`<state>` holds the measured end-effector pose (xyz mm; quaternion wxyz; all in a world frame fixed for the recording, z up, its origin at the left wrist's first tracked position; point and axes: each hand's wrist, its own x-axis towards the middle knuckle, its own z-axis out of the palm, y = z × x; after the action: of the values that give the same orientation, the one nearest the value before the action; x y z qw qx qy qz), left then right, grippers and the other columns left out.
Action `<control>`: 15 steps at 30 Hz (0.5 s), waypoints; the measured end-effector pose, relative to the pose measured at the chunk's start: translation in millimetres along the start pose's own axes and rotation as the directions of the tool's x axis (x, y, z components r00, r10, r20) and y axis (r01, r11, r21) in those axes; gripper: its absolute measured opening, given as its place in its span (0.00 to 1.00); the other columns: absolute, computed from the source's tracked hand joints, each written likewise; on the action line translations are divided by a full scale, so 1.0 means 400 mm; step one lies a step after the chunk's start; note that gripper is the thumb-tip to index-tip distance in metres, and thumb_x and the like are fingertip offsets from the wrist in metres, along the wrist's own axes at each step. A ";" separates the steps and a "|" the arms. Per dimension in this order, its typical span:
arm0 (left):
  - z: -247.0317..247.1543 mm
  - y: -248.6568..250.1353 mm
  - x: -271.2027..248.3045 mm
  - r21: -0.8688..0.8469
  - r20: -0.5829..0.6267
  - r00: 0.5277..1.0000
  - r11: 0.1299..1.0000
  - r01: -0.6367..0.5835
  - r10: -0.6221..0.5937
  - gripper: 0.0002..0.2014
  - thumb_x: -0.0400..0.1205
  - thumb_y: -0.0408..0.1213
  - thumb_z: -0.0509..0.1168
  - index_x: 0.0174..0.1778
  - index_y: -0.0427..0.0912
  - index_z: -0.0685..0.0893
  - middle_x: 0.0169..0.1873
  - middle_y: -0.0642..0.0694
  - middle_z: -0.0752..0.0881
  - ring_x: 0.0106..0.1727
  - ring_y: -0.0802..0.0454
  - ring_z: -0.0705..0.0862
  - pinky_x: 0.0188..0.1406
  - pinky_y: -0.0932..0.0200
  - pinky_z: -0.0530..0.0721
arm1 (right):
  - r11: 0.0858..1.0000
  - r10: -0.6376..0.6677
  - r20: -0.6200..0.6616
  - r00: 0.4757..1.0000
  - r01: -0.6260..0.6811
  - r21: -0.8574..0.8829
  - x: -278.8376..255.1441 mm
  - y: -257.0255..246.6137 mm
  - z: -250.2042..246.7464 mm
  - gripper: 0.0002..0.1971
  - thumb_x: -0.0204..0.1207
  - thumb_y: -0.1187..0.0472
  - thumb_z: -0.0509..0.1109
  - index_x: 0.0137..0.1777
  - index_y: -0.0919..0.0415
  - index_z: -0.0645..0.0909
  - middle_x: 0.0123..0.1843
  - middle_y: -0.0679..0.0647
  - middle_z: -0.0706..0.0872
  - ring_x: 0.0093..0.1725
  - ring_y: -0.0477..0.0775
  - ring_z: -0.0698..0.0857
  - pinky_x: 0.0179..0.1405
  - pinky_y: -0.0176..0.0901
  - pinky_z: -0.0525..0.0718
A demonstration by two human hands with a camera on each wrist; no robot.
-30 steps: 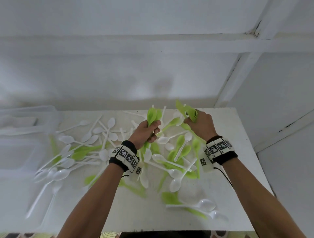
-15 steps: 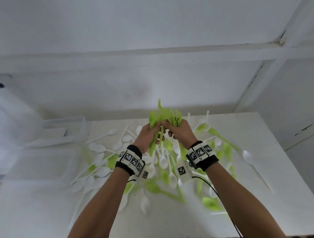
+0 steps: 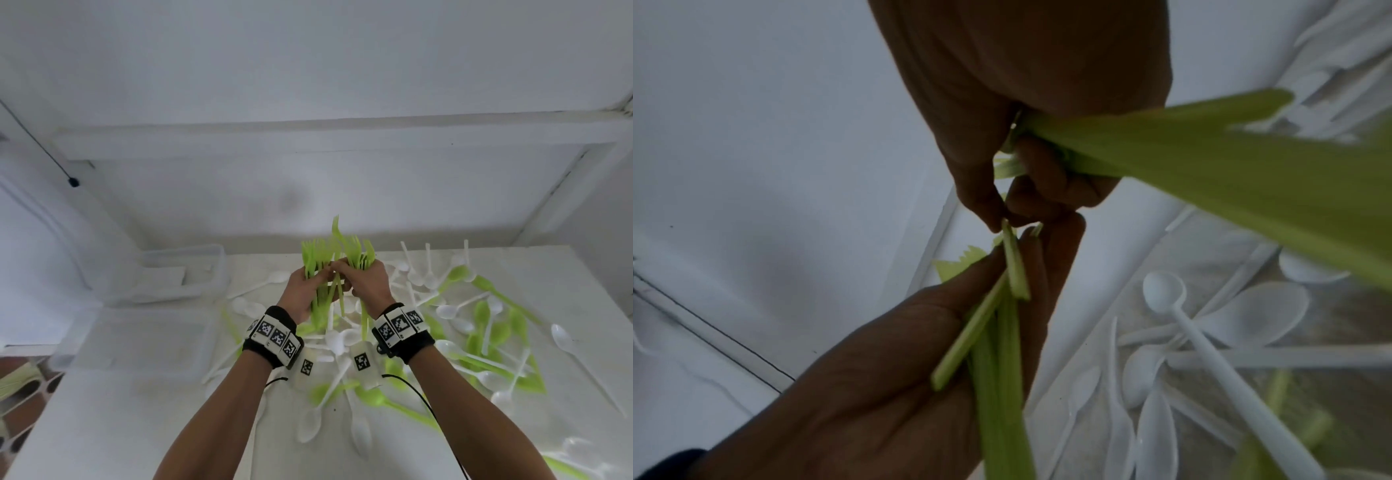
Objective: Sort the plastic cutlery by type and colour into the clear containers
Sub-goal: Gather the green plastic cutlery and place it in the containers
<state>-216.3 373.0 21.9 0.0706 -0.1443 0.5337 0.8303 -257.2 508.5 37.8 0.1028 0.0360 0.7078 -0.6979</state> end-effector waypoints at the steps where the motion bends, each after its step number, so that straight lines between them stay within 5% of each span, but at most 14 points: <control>1: -0.008 0.000 0.001 0.002 -0.021 1.000 1.000 0.000 0.000 0.14 0.88 0.34 0.65 0.66 0.30 0.85 0.57 0.31 0.90 0.55 0.33 0.91 0.53 0.45 0.89 | 0.999 0.023 0.005 1.000 -0.023 0.023 0.003 0.002 0.013 0.07 0.73 0.64 0.80 0.43 0.70 0.90 0.31 0.57 0.88 0.22 0.47 0.81 0.18 0.33 0.74; 6: -0.043 -0.007 0.013 -0.013 -0.187 0.982 1.000 0.008 -0.010 0.11 0.85 0.29 0.68 0.63 0.33 0.85 0.47 0.36 0.91 0.37 0.48 0.92 0.35 0.58 0.89 | 0.988 0.131 0.046 0.990 -0.135 0.077 0.031 0.025 0.031 0.05 0.75 0.64 0.78 0.44 0.66 0.88 0.37 0.60 0.86 0.22 0.49 0.75 0.18 0.34 0.69; 10: -0.055 -0.010 0.025 -0.027 -0.218 0.976 0.999 -0.021 0.015 0.13 0.84 0.31 0.71 0.63 0.31 0.85 0.52 0.37 0.93 0.43 0.44 0.92 0.40 0.56 0.90 | 0.976 0.169 0.092 0.981 -0.179 0.123 0.048 0.035 0.010 0.09 0.77 0.63 0.79 0.54 0.65 0.88 0.40 0.56 0.89 0.25 0.48 0.75 0.19 0.35 0.70; 15: -0.034 -0.016 0.033 -0.111 -0.259 0.966 0.993 -0.046 0.016 0.13 0.80 0.30 0.75 0.59 0.30 0.88 0.54 0.35 0.92 0.46 0.43 0.91 0.46 0.53 0.89 | 0.976 0.158 0.027 0.987 -0.160 0.150 0.072 0.043 0.004 0.08 0.75 0.63 0.80 0.52 0.64 0.89 0.35 0.54 0.85 0.25 0.49 0.74 0.19 0.37 0.68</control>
<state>-224.8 362.9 6.9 -0.0208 -0.2462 0.4912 0.8353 -281.7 504.6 15.2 0.1606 0.0949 0.6467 -0.7396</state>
